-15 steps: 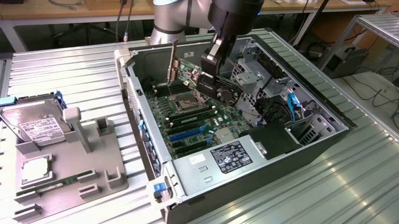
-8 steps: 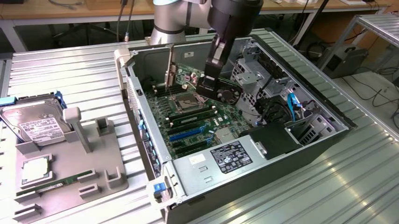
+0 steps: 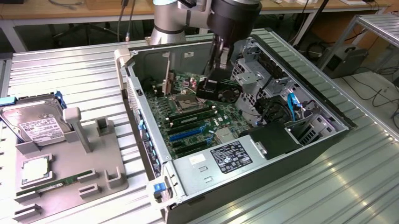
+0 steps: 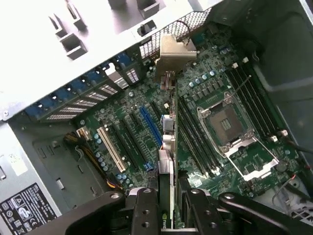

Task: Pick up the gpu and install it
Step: 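Insert the gpu into the slot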

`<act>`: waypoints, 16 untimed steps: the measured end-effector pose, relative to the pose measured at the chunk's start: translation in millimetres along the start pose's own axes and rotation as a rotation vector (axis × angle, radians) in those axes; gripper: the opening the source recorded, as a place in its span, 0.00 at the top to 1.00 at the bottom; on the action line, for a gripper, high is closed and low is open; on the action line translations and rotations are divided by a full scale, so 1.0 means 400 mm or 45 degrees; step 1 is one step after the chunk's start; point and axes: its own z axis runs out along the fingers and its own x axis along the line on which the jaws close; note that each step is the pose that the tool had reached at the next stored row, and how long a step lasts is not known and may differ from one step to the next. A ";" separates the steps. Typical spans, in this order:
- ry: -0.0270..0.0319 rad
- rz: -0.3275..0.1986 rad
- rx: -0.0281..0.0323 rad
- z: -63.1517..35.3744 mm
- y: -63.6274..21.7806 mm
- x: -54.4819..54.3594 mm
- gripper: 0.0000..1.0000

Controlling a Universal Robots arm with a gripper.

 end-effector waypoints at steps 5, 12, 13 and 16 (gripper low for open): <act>0.0082 -0.166 0.0016 0.009 0.000 0.000 0.74; 0.0168 -0.335 0.0030 0.018 -0.001 0.000 0.74; 0.0179 -0.358 0.0031 0.020 -0.001 0.000 0.74; 0.0210 -0.435 0.0033 0.024 -0.001 0.000 0.74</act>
